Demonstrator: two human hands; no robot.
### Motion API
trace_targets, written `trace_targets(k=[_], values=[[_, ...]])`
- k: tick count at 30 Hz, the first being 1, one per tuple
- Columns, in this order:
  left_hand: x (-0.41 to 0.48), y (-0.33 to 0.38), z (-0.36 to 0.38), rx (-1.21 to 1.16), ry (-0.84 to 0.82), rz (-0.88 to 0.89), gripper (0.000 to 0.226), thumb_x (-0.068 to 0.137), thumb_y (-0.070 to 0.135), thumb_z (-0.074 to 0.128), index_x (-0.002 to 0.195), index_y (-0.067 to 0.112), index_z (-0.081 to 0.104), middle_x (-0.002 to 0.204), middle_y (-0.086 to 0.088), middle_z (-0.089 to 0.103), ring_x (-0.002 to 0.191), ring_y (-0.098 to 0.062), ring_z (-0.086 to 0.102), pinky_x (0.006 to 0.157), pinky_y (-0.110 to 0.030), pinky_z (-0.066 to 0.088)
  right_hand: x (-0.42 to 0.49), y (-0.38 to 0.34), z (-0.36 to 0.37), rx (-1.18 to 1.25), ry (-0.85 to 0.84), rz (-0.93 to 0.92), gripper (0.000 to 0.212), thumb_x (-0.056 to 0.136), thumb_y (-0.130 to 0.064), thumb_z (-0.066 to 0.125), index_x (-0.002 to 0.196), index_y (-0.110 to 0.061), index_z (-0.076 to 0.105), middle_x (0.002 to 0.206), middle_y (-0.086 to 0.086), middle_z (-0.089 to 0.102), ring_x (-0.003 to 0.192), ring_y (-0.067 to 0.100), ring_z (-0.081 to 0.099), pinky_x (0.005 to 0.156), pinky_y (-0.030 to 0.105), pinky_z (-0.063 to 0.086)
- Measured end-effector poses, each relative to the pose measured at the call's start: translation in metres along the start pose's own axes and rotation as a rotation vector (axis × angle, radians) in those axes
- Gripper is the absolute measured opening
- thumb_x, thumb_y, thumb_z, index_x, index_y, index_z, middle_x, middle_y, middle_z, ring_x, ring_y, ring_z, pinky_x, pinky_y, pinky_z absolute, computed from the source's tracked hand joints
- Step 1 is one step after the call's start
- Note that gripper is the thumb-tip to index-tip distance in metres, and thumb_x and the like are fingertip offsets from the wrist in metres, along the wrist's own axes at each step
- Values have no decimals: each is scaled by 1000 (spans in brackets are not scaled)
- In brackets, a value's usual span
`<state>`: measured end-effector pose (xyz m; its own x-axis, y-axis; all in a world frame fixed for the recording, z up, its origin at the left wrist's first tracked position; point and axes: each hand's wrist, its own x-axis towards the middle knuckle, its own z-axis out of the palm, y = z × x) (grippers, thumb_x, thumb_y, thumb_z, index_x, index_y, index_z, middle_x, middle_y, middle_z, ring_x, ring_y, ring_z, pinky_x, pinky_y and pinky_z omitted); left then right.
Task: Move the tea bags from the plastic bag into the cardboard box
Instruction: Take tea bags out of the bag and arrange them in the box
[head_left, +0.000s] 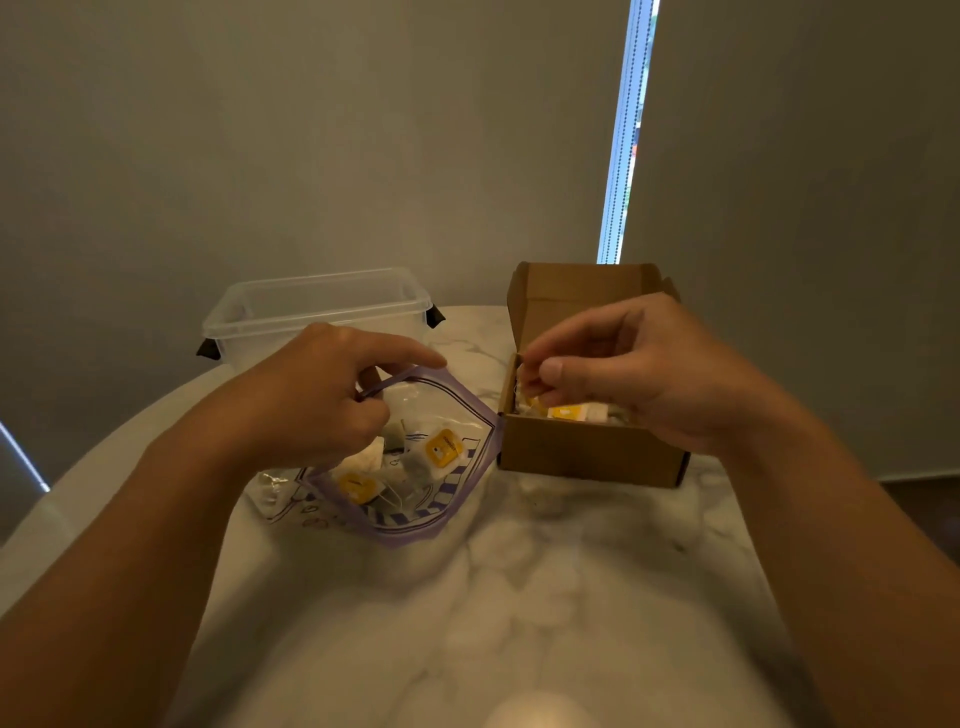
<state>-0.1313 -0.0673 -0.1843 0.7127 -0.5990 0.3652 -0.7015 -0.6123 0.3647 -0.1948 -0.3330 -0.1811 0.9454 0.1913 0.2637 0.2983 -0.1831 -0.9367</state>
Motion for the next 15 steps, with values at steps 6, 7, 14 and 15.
trace_targets(k=[6, 7, 14, 15], values=[[-1, 2, 0, -5, 12, -16, 59, 82, -1, 60, 124, 40, 62, 103, 15, 66, 79, -2, 66, 70, -22, 56, 5, 12, 62, -527, -88, 10, 24, 86, -15, 72, 109, -19, 74, 98, -6, 75, 88, 4, 70, 81, 24, 59], [-1, 2, 0, -6, 12, -18, 59, 82, -1, 60, 124, 40, 62, 104, 14, 66, 79, -3, 66, 69, -21, 55, 7, 17, 70, -629, -54, -9, 24, 87, -17, 72, 111, -20, 73, 100, -5, 74, 87, 3, 69, 80, 24, 59], [0, 6, 3, 1, -6, -7, 58, 83, 0, 58, 127, 36, 62, 114, 9, 67, 82, -10, 67, 72, -31, 58, 15, 30, 103, -934, 90, 70, 23, 93, -26, 64, 115, -19, 65, 108, 3, 61, 95, 17, 56, 72, 24, 49], [0, 6, 4, -1, -7, -1, 58, 82, 0, 57, 127, 36, 62, 113, 10, 68, 81, -11, 67, 72, -34, 59, 17, 30, 106, -965, 87, 102, 27, 94, -24, 63, 120, -18, 62, 113, 4, 59, 97, 17, 53, 71, 23, 44]])
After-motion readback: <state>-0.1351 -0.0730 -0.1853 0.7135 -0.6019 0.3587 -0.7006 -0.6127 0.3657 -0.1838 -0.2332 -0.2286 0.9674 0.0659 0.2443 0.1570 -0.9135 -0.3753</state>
